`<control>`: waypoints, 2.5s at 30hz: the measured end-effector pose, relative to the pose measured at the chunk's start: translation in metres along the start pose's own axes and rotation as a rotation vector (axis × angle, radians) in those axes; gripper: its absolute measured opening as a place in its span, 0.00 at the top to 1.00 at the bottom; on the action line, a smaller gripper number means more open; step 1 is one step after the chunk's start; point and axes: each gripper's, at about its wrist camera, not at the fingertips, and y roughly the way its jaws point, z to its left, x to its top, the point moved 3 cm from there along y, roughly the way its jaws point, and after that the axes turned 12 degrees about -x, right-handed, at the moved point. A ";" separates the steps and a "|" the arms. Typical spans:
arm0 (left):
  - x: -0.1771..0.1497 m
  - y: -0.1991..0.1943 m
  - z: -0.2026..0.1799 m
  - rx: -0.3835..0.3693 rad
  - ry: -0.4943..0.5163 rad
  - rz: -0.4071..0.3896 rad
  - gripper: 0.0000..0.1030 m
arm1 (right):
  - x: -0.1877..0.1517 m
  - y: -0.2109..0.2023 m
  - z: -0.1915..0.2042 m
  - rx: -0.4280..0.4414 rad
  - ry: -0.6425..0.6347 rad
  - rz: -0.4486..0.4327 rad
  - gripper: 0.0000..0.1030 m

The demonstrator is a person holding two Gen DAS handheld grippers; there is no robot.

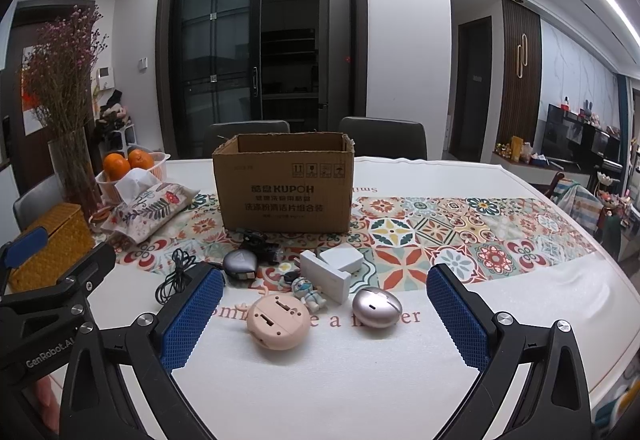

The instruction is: Organize rigid objects

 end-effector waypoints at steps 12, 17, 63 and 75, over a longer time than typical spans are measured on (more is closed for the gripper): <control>0.000 0.001 0.001 -0.007 -0.005 0.009 0.00 | -0.001 0.001 0.001 0.001 -0.001 0.002 0.00; 0.000 0.001 0.001 -0.007 -0.005 0.010 0.00 | -0.001 0.001 0.001 0.001 -0.002 0.002 0.00; -0.014 0.021 0.015 -0.041 0.022 0.099 0.00 | -0.013 0.024 0.017 0.012 -0.034 0.094 0.00; -0.014 0.065 0.022 -0.114 0.196 0.212 0.00 | -0.026 0.056 0.041 0.022 -0.068 0.213 0.00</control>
